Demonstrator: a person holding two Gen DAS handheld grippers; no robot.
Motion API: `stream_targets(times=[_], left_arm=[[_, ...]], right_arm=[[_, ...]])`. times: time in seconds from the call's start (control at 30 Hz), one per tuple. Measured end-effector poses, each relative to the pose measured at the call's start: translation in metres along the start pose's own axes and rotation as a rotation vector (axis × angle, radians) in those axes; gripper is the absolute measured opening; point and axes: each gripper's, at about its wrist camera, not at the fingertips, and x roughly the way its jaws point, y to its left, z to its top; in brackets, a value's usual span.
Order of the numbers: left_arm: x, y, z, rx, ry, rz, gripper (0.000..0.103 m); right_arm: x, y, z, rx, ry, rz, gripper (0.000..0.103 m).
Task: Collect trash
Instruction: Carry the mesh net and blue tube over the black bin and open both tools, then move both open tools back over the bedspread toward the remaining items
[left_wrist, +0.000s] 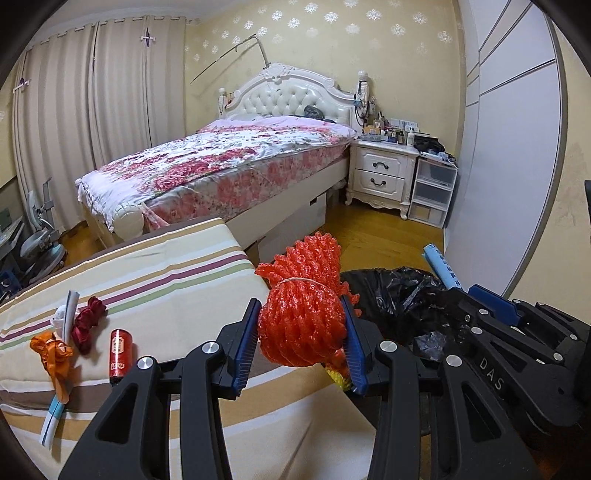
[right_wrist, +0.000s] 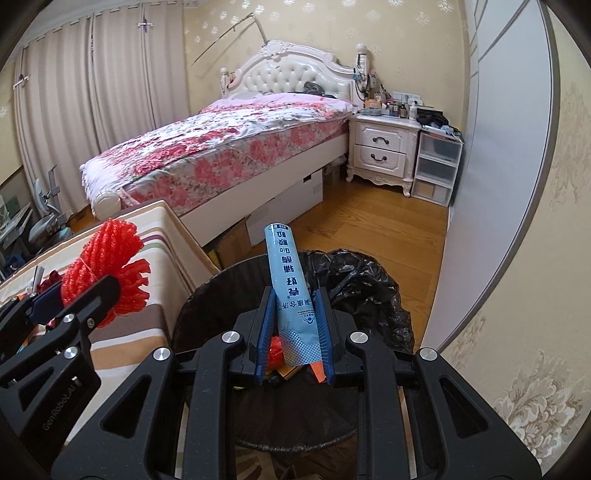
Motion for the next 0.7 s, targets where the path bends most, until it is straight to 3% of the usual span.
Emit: stream_targets(times=[0.33, 0.43, 0.5, 0.57, 0.7], left_arm=[[0.029, -0.015, 0.007, 0.032, 0.051, -0.035, 0.043], [0.034, -0.016, 0.008, 0.037, 0.072, -0.057, 0.048], [0.035, -0.015, 0.007, 0.028, 0.081, -0.053, 0.053], [0.035, -0.013, 0.007, 0.014, 0.086, -0.044, 0.06], [0.035, -0.01, 0.007, -0.011, 0.085, -0.032, 0.064]], right_arm=[[0.026, -0.016, 0.006, 0.049, 0.025, -0.007, 0.023], [0.032, -0.017, 0.006, 0.061, 0.032, -0.01, 0.026], [0.033, -0.02, 0.004, 0.074, 0.033, -0.015, 0.035], [0.035, -0.021, 0.003, 0.079, 0.037, -0.017, 0.036], [0.036, -0.022, 0.002, 0.083, 0.041, -0.022, 0.036]])
